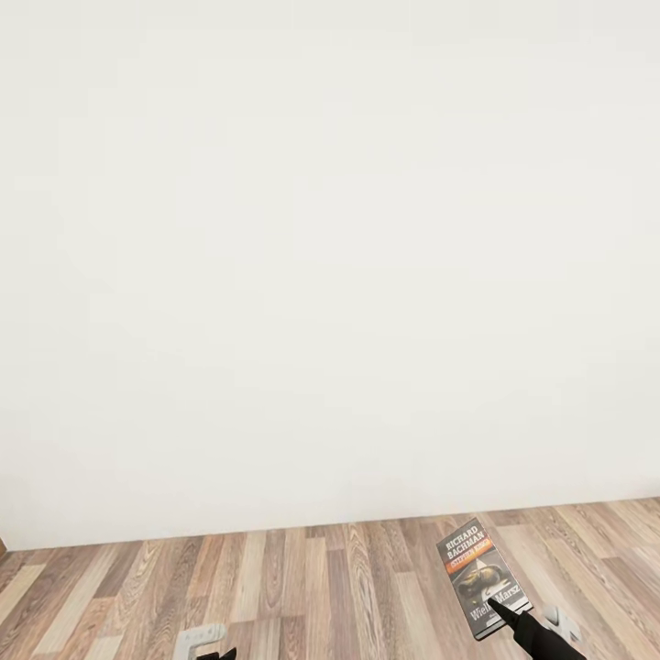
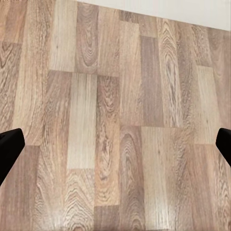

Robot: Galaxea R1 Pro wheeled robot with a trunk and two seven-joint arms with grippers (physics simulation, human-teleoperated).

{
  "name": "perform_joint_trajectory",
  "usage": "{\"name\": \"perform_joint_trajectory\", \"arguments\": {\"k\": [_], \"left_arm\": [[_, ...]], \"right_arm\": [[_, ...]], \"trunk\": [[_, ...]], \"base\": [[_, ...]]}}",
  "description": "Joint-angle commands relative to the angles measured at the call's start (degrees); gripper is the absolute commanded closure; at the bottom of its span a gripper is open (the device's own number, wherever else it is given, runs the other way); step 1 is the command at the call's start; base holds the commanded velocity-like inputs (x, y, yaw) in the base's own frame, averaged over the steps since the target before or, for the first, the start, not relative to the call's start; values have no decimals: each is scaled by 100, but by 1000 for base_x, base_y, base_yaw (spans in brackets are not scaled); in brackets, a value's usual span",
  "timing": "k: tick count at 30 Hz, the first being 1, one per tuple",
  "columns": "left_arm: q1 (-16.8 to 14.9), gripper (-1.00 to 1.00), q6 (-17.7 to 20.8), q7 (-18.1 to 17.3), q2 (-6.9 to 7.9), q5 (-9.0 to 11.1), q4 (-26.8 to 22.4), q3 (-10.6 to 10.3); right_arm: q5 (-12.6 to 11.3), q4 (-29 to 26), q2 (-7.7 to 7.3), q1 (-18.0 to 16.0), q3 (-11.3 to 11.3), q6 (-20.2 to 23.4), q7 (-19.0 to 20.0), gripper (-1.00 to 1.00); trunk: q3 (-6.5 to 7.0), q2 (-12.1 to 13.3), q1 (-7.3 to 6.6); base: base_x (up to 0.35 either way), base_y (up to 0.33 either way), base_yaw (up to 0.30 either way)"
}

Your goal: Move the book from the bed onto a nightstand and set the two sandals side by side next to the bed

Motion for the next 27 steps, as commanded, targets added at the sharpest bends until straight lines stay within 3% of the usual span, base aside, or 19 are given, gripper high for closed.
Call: {"name": "perform_joint_trajectory", "arguments": {"k": [1,22,27], "left_arm": [[-6,-100,-17,-25,1,60,8,-49],[-6,-100,-17,-23,-7,60,14,-50],[25,-100,-17,-24,-22,54,10,-57]], "right_arm": [[-24,15,-1,-9,7,14,28,100],[-27,107,-1,-10,7,5,-18,100],[-28,298,13,-9,7,5,-487,100]], "trunk": [[0,-7,1],[195,-7,1],[236,-7,1]], "base": [[0,0,0],[0,0,0],[0,0,0]]}}
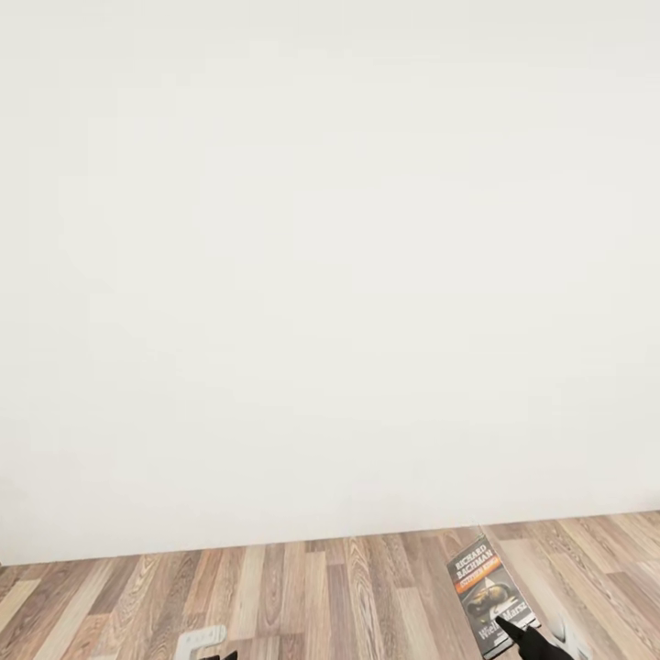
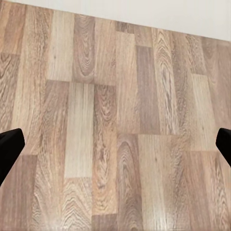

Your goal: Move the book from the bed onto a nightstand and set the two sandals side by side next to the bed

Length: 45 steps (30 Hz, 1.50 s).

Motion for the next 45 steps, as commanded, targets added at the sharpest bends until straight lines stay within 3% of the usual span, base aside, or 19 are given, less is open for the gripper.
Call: {"name": "perform_joint_trajectory", "arguments": {"k": [1,7,25,45], "left_arm": [[9,-100,-17,-26,-1,61,10,-48],[32,-100,-17,-24,3,63,7,-49],[40,-100,-17,-29,15,66,6,-49],[43,-100,-17,-30,15,66,6,-49]], "right_arm": [[-34,28,1,-12,3,12,-95,100],[-29,42,4,-12,3,12,-372,100],[-32,44,-14,-12,3,12,-396,100],[-38,44,-14,-12,3,12,-396,100]], "trunk": [[-6,-8,1],[1,-8,1],[1,-8,1],[-38,-8,1]], "base": [[0,0,0],[64,0,0],[300,62,-1],[19,13,-113]]}}
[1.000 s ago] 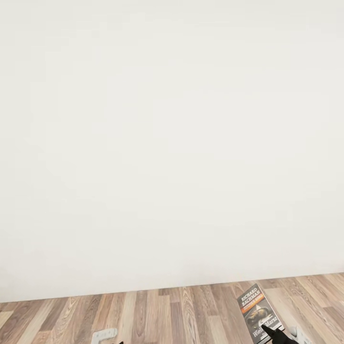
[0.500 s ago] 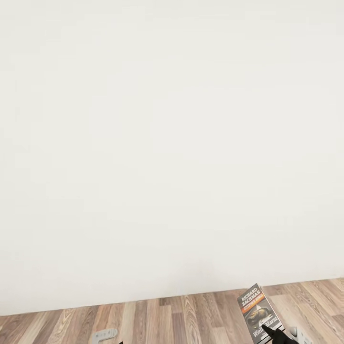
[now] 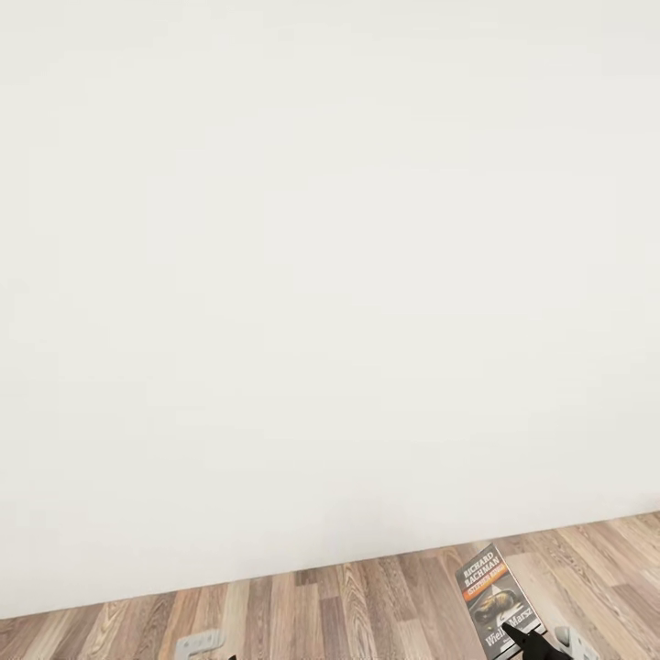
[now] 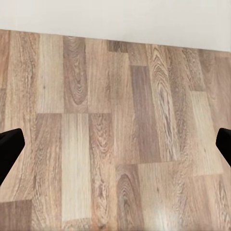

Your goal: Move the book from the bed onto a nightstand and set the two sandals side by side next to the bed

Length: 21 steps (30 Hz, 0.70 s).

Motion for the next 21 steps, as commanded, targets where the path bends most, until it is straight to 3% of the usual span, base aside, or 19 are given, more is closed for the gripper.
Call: {"name": "perform_joint_trajectory", "arguments": {"k": [1,21], "left_arm": [[-6,-100,-17,-25,1,60,8,-48],[-6,-100,-17,-25,1,60,8,-48]], "right_arm": [[-37,21,-1,-11,3,13,33,100],[-37,21,-1,-11,3,13,33,100]], "trunk": [[-19,-9,1],[-199,-9,1]], "base": [[0,0,-3],[0,0,-42]]}}
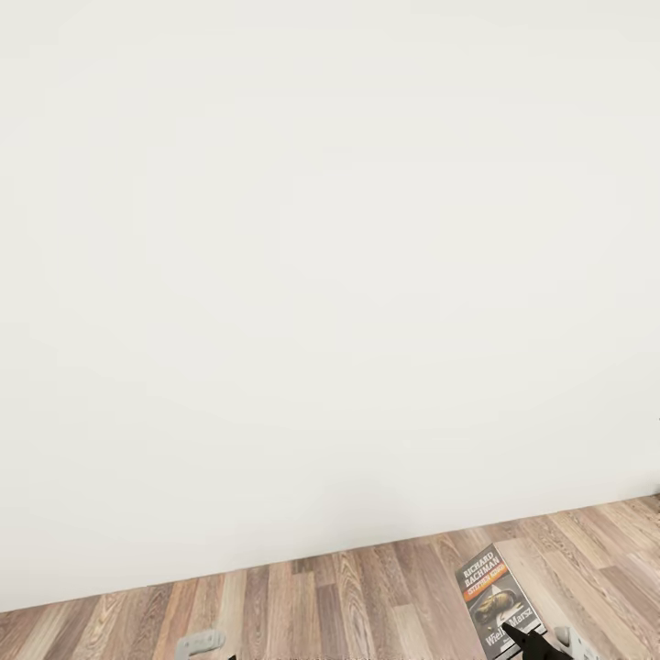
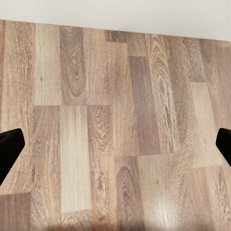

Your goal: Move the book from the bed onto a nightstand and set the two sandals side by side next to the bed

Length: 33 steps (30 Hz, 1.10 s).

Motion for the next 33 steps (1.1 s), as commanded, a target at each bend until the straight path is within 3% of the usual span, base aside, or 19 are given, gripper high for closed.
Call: {"name": "perform_joint_trajectory", "arguments": {"k": [1,7,24,33], "left_arm": [[-5,-100,-17,-25,1,60,7,-49],[-5,-100,-17,-20,1,60,7,-49],[-5,-100,-17,-19,1,60,7,-49],[-4,-100,-17,-18,1,60,7,-49]], "right_arm": [[-37,22,-1,-12,3,13,33,100],[-37,22,-1,-12,3,13,33,100],[-37,22,-1,-12,3,13,33,100],[-37,22,-1,-12,3,13,33,100]], "trunk": [[-19,-8,1],[-42,-8,1],[-45,-8,1],[-45,-8,1]], "base": [[0,0,-101],[127,0,-45],[318,2,-4],[143,47,-231]]}}
